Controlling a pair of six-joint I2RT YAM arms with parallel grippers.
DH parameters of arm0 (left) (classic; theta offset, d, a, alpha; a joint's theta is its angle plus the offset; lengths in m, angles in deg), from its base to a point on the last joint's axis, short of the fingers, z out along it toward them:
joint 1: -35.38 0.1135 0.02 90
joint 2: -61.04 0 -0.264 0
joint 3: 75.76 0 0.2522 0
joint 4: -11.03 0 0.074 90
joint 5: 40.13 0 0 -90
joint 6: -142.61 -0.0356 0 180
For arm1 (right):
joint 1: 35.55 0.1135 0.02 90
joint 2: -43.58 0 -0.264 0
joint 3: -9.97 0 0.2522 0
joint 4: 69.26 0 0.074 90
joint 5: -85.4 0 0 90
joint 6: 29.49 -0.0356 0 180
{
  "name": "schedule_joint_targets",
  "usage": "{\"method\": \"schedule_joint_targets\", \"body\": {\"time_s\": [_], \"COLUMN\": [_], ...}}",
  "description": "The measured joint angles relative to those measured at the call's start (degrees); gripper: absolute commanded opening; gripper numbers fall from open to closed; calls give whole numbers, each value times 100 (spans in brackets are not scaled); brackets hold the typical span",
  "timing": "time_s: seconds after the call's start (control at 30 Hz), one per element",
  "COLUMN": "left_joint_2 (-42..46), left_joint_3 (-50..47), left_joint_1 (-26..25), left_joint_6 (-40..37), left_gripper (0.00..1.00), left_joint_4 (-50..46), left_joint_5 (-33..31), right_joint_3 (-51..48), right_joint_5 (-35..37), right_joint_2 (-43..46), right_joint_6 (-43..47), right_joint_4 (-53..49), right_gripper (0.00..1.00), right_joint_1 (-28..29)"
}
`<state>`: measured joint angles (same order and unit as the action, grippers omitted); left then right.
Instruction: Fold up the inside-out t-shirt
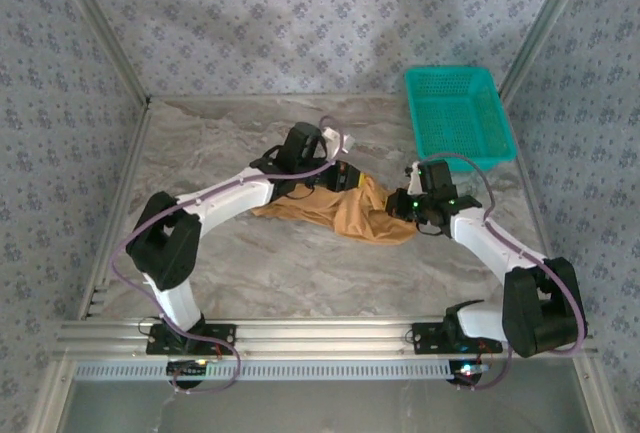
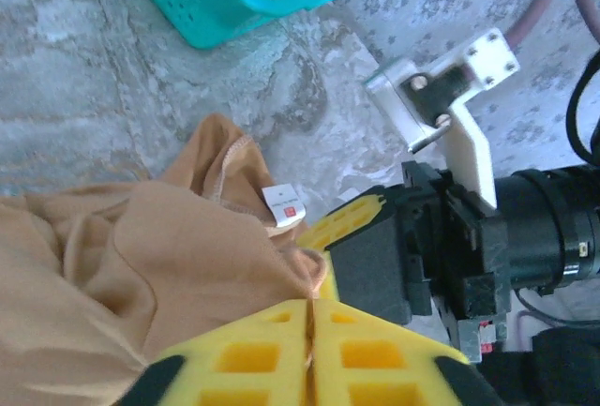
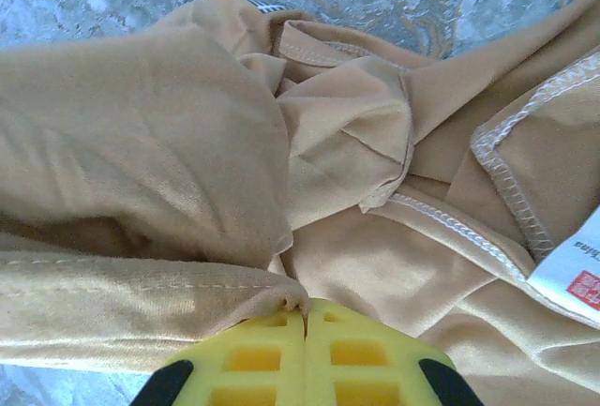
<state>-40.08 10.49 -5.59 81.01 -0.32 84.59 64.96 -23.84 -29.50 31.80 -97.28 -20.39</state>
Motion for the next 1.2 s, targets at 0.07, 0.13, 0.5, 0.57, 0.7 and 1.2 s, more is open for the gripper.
{"method": "schedule_joint_targets", "body": {"time_s": [0.07,0.13,0.5,0.57,0.7,1.2], "left_joint_2": [-50,-57,348,651,1233,1366], "left_joint_3": [-249,-433,-1331,-1528,-1794,-2485], "left_joint_1": [87,111,710,949,1375,2175], "left_joint_6": [302,433,605,619,603,686], "left_gripper": [20,21,36,37,38,41], "left_joint_4": [308,479,341,63,-691,-1878], "left_joint_5": [232,326,-118,-496,-1539,-2962], "right_joint_3": [68,114,199,199,199,269], "right_joint_5": [81,170,382,380,350,186], "right_joint_2": [11,70,564,592,634,669], "right_joint_6": [2,4,24,22,22,20], "right_joint_4": [-96,-186,-494,-516,-529,-599], "right_gripper": [0,0,0,0,0,0], "right_joint_1": [0,0,-197,-219,-330,-769]}}
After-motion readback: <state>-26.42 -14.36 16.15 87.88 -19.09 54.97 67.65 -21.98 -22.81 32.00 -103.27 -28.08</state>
